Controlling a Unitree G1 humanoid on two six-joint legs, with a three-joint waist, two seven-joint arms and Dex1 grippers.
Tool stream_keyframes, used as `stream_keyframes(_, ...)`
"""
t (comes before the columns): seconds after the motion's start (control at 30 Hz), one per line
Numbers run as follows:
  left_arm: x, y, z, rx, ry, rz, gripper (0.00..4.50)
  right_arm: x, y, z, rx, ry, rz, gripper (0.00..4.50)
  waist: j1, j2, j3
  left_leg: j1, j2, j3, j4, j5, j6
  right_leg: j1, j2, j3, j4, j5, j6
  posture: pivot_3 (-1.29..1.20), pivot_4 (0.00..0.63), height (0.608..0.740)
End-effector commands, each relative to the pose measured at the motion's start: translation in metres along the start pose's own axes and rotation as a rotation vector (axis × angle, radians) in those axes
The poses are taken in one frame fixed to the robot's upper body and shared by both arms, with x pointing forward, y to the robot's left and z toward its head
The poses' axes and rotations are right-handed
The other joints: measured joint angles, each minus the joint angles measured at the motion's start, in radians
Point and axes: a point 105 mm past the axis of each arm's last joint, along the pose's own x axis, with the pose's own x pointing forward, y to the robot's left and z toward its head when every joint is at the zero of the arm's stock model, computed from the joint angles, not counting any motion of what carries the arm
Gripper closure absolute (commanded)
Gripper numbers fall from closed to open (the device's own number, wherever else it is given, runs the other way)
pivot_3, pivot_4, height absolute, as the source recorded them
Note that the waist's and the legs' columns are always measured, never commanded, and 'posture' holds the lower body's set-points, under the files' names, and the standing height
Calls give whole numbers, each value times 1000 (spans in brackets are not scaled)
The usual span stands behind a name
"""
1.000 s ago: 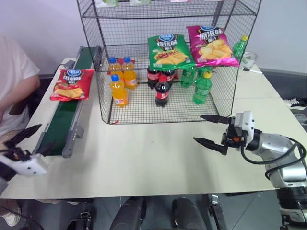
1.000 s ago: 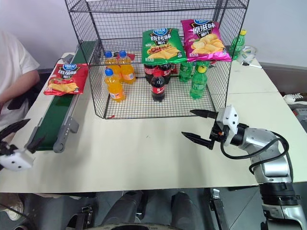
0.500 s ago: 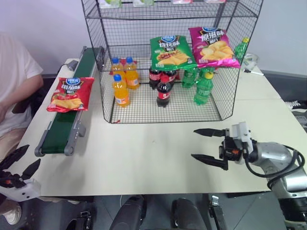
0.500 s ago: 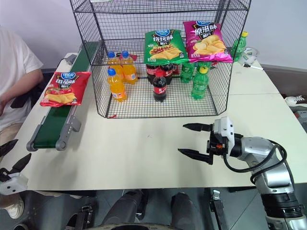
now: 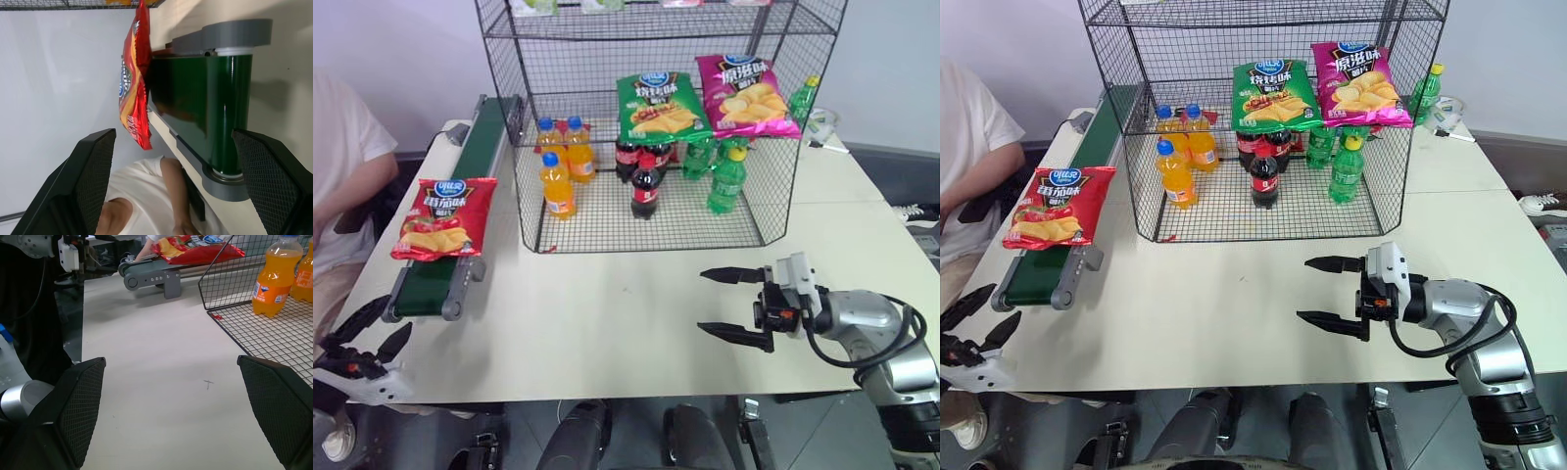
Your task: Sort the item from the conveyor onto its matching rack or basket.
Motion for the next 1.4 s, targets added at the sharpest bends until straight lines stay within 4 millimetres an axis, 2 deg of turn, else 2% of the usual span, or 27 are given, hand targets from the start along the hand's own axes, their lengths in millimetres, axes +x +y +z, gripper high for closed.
stream_keyframes(0.03, 5, 10, -1, 16, -7, 36, 537, 1, 1, 8, -41, -6, 8, 0, 0, 0, 0, 0, 0, 0, 0, 0, 0, 0, 0, 0, 0, 0, 0, 0, 150, 740)
stream_keyframes(0.4, 14, 12, 6, 14, -35, 52, 537, 2, 7, 7, -29, 5, 37, 0, 0, 0, 0, 0, 0, 0, 0, 0, 0, 0, 0, 0, 0, 0, 0, 0, 150, 740)
stream_keyframes(0.87, 26, 17, 11, 0, -38, 89, 537, 1, 2, 3, -42, 14, 2, 0, 0, 0, 0, 1, 0, 0, 1, 0, 0, 1, 0, 0, 1, 0, 0, 0, 150, 740)
stream_keyframes(0.97, 29, 15, 10, -31, -32, 81, 1351, -1, -1, 3, -48, 18, -13, 0, 0, 0, 0, 1, 0, 0, 1, 0, 0, 1, 0, 0, 1, 0, 0, 0, 150, 740)
stream_keyframes(1.13, 31, 18, 6, -55, -5, 111, 3675, -2, -3, 3, -49, 25, -24, 0, 0, 0, 0, 3, 0, 0, 1, 0, 0, 3, 0, 0, 1, 0, 0, 0, 150, 740)
stream_keyframes(1.2, 32, 19, 4, -66, 9, 122, 4472, -3, -3, 2, -49, 30, -27, 0, 0, 0, 0, 4, 0, 0, 1, 0, 0, 4, 0, 0, 1, 0, 0, 0, 150, 740)
stream_keyframes(1.4, 36, 30, 5, -74, 14, 166, 4472, -4, -8, 3, -59, 33, -41, 0, 0, 0, 0, 6, 0, 0, 1, 0, 0, 6, 0, 0, 1, 0, 0, 0, 150, 740)
